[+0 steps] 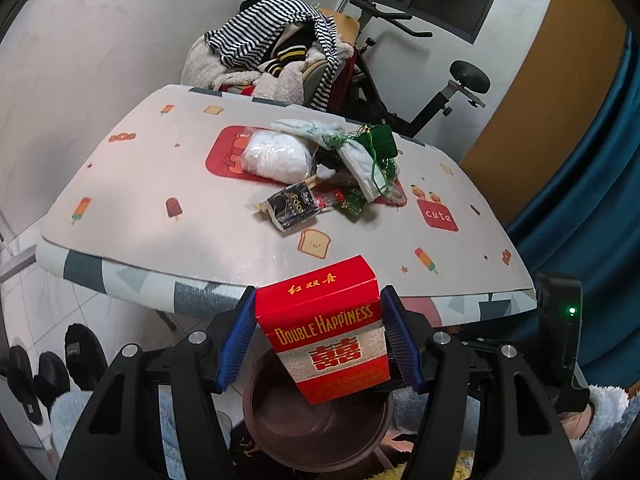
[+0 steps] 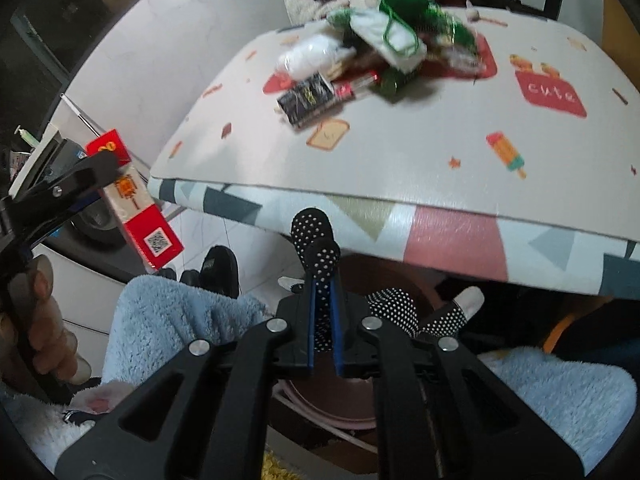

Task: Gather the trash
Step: 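Lower both tools over the brown bin and release the box and glove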

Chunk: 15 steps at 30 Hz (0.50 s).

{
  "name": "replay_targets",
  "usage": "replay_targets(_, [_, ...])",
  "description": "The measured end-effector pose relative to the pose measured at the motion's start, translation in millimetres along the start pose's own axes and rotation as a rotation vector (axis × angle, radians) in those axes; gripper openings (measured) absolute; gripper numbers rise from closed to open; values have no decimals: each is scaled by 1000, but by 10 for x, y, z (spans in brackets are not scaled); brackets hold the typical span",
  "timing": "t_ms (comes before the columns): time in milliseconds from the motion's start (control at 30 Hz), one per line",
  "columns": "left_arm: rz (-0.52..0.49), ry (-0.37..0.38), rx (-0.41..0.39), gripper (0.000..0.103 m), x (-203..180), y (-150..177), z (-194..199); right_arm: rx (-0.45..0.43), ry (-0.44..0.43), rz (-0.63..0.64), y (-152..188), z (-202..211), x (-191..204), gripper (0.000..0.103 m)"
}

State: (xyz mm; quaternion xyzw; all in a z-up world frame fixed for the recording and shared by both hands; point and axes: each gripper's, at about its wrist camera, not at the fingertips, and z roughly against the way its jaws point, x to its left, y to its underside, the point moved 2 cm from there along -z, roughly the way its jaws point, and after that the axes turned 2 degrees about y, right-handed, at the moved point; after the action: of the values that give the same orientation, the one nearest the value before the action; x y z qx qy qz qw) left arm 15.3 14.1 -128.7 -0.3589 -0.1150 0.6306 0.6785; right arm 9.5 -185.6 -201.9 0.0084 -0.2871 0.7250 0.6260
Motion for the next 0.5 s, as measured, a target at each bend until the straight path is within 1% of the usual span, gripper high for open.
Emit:
replay_targets(33, [3,-3,2,60,6,17,-3,8,2,-2,-2,-16,-8,14])
replay_targets(67, [7,-4,5,60,19,28,-6,18,4,-6,10,-35,-7,20])
replay_targets(100, [15,-1,9,60,34,40,-9,21,7,-9,19,-42,-5,30])
replay_targets(133, [19,1,12,60,40,45,-16,22,10,-10,12,-44,-8,36])
replay_targets(167, [21,2,15,60,41,52,-23,18,14,-10,18,-32,-9,51])
replay_targets(200, [19,3,17,60,35,57,-27,9,20,-9,20,-12,-3,58])
replay_targets(233, [16,4,18,60,27,60,-28,6,26,-8,10,-6,-1,60])
replay_targets(300, [10,7,23,60,6,70,-45,-4,41,-16,-1,19,-15,72])
replay_targets(333, [6,10,29,60,-3,79,-59,-16,54,-24,-9,46,-26,75])
replay_targets(400, [0,14,41,60,-17,98,-92,-49,89,-33,-34,110,-46,85])
replay_targets(500, [-4,15,69,60,-32,135,-160,-123,163,-57,-69,266,-93,93])
